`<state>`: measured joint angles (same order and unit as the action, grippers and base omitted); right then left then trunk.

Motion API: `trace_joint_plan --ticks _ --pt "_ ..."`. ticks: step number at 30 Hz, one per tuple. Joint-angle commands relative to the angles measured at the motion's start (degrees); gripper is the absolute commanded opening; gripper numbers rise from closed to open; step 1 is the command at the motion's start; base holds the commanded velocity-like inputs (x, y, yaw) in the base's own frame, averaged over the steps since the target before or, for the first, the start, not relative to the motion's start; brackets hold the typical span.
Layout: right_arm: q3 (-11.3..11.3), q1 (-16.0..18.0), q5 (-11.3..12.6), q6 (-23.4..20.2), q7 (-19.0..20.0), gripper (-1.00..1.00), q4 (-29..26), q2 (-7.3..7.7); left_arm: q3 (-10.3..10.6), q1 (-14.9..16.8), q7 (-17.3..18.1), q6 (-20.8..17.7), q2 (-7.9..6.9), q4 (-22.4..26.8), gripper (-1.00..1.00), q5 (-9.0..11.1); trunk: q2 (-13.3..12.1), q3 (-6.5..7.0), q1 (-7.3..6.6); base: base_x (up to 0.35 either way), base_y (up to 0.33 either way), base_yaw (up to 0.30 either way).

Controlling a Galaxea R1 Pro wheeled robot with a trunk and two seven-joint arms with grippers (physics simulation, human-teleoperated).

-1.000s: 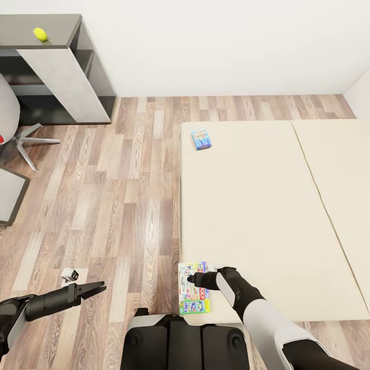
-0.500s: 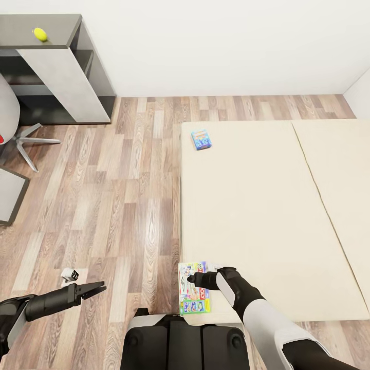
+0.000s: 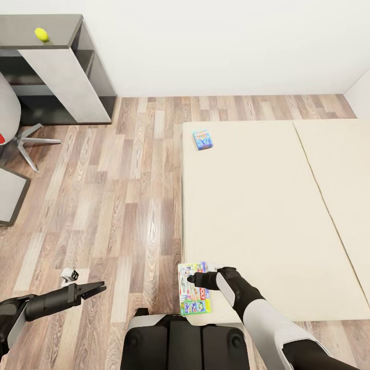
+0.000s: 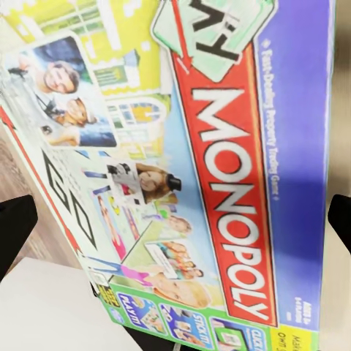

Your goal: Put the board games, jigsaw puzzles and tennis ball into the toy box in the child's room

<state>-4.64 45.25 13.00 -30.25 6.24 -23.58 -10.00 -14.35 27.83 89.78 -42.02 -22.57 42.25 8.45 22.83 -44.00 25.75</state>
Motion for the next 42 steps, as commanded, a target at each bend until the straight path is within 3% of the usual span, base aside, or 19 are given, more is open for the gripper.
trace_joint_plan --ticks 1,42 --pt "-0.1 0.0 0.3 -0.3 -0.1 1.00 -0.1 0.00 0.0 0.0 0.2 -0.6 -0.02 0.0 1.00 0.0 0.1 -0.06 0.03 0.000 0.002 0.000" --pt "-0.1 0.0 0.2 -0.3 -0.1 1.00 -0.1 0.00 -0.1 0.0 0.2 -0.6 -0.02 0.0 1.00 0.0 0.1 -0.06 0.03 0.000 0.015 0.000"
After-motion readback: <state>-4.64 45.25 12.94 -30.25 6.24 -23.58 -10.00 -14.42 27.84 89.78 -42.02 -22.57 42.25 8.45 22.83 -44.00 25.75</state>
